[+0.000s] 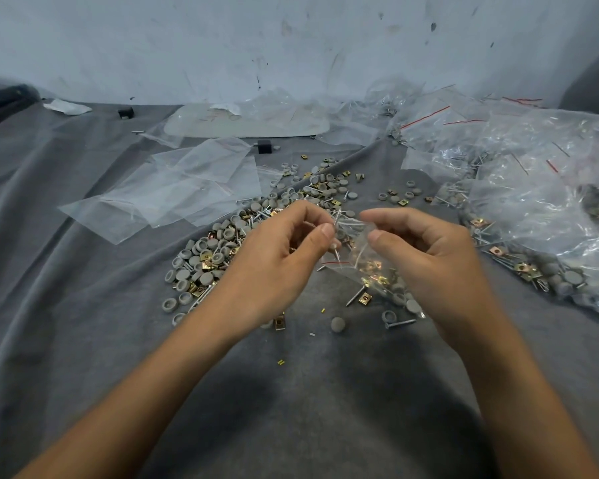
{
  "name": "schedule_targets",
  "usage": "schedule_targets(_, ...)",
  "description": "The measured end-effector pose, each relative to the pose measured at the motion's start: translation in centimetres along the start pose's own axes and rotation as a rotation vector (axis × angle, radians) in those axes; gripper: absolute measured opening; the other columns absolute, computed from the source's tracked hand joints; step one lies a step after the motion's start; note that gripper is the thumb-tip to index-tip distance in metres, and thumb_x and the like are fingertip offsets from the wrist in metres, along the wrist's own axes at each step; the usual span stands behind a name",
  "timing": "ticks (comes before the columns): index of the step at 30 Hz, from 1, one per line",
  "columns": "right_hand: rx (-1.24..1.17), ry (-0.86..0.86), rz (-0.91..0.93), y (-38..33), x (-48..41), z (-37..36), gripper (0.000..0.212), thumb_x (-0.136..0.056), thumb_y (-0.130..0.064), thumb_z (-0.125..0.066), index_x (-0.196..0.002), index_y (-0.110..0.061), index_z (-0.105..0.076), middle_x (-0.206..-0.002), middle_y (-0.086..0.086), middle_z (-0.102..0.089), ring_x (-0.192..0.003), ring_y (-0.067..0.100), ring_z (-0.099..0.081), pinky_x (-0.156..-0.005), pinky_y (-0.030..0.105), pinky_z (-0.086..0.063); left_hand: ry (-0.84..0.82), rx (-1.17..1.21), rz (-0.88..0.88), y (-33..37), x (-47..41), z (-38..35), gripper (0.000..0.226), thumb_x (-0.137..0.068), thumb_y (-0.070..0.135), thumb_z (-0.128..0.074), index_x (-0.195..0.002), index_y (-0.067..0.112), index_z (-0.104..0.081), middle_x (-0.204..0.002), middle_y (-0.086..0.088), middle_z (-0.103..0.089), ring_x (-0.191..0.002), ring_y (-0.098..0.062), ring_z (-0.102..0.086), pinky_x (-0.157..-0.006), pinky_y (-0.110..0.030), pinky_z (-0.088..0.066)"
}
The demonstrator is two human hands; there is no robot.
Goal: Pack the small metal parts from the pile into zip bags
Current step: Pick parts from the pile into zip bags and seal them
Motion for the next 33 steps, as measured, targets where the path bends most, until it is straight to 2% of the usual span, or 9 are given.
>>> schedule_targets(3,0.002,-0.004,-0.001,0.0,0.0,0.0,0.023,-0.092,-0.011,-0.072,-0.102,-0.03,-0.079,-0.09,-0.005,-0.076,-0.081,0.005,-0.068,-0.076,0.018,-0.056,-0.009,0.039,0.002,0.3,0.0,0.1,0.011,-0.099,0.039,-0.052,-0.097,0.032,-0.061,-0.096,0.01,-0.075,-0.085,-0.015,-0.067,-0.082,-0.051,-0.054)
schedule_targets(8,-0.002,-0.002,0.005,-0.1,0.0,-0.1,0.023,-0.092,-0.011,-0.072,-0.101,-0.03,-0.079,-0.089,-0.005,-0.076,-0.082,0.006,-0.068,-0.077,0.02,-0.056,0.021,-0.12,-0.032,0.1,0.0,0.4,0.01,-0.099,0.038,-0.057,-0.095,0.032,-0.064,-0.076,0.017,-0.062,-0.064,0.0,-0.053,-0.061,-0.025,-0.043)
schedule_targets(13,-0.052,0.052,0.022,-0.2,-0.1,0.3,0.023,-0.092,-0.007,-0.072,-0.099,-0.028,-0.078,-0.087,-0.006,-0.077,-0.077,0.002,-0.066,-0.072,0.014,-0.053,0.053,-0.276,-0.012,-0.4,0.1,0.5,0.013,-0.099,0.038,-0.06,-0.106,0.034,-0.07,-0.086,0.021,-0.066,-0.074,0.001,-0.058,-0.066,-0.024,-0.043)
schedule_targets(17,-0.074,0.138,0.028,0.0,-0.3,1.4,0.022,-0.093,-0.008,-0.071,-0.101,-0.027,-0.078,-0.09,-0.002,-0.078,-0.079,0.004,-0.065,-0.073,0.018,-0.053,0.123,-0.325,0.054,-1.5,0.0,1.3,0.005,-0.099,0.033,-0.061,-0.098,0.034,-0.066,-0.08,0.017,-0.063,-0.073,-0.001,-0.058,-0.061,-0.018,-0.041)
schedule_targets(20,-0.082,0.165,0.035,0.1,-0.3,1.9,0.019,-0.093,-0.012,-0.072,-0.101,-0.027,-0.079,-0.091,0.0,-0.078,-0.082,0.006,-0.066,-0.077,0.021,-0.054,-0.01,-0.562,0.084,-2.8,-0.2,0.2,0.012,-0.099,0.033,-0.059,-0.104,0.03,-0.07,-0.093,0.017,-0.066,-0.086,0.001,-0.058,-0.073,-0.025,-0.043)
schedule_targets(22,-0.086,0.166,0.037,0.1,-0.4,1.9,0.019,-0.093,-0.011,-0.072,-0.101,-0.028,-0.079,-0.091,-0.001,-0.078,-0.082,0.005,-0.066,-0.077,0.021,-0.054,-0.109,-0.7,0.031,-3.2,-0.2,-1.1,0.021,-0.1,0.03,-0.055,-0.116,0.028,-0.069,-0.111,0.009,-0.067,-0.105,-0.014,-0.059,-0.09,-0.033,-0.044)
schedule_targets(24,-0.089,0.162,0.044,0.1,-0.4,1.9,0.021,-0.093,-0.01,-0.072,-0.1,-0.028,-0.078,-0.088,-0.007,-0.077,-0.081,0.002,-0.066,-0.075,0.016,-0.054,-0.197,-0.818,-0.046,-3.3,-0.3,-2.6,0.029,-0.102,0.033,-0.051,-0.129,0.033,-0.063,-0.124,0.01,-0.063,-0.117,-0.018,-0.053,-0.1,-0.037,-0.039)
schedule_targets(28,-0.093,0.147,0.044,0.1,-0.3,2.0,0.021,-0.093,-0.009,-0.071,-0.1,-0.027,-0.078,-0.086,-0.009,-0.076,-0.078,0.002,-0.065,-0.071,0.016,-0.053,-0.265,-0.947,-0.066,-4.1,-0.6,-4.4,0.039,-0.105,0.047,-0.035,-0.135,0.038,-0.058,-0.136,0.019,-0.055,-0.123,-0.015,-0.043,-0.099,-0.036,-0.034)
schedule_targets(33,-0.095,0.142,0.028,0.2,-0.6,1.8,0.019,-0.094,-0.009,-0.071,-0.102,-0.025,-0.078,-0.083,-0.008,-0.075,-0.075,0.005,-0.062,-0.065,0.018,-0.051,-0.34,-1.001,-0.027,-5.2,-0.4,-4.8,0.039,-0.106,0.043,-0.031,-0.129,0.031,-0.059,-0.135,0.014,-0.053,-0.12,-0.017,-0.039,-0.097,-0.035,-0.031)
Point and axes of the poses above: each hand's wrist, its own x-axis away from the middle knuckle, its own z-axis out of the back of the hand, y = z × x, the point moved 7 cm from there along -x, towards the middle knuckle
